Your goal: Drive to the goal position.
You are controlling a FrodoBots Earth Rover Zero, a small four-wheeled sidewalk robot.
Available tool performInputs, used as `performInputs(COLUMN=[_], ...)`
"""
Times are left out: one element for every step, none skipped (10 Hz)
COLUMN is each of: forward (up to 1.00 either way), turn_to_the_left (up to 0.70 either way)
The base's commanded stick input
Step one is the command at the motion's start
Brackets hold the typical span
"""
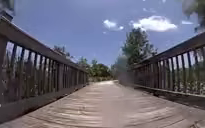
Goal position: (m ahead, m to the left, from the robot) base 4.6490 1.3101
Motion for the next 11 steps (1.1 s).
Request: performInputs(forward=[0.85,0.85,0.85,0.85,0.85,0.85,0.85,0.85,0.85,0.85,0.85], turn_to_the_left=[0.00,0.00,0.00,0.00,0.00,0.00,0.00,0.00,0.00,0.00,0.00])
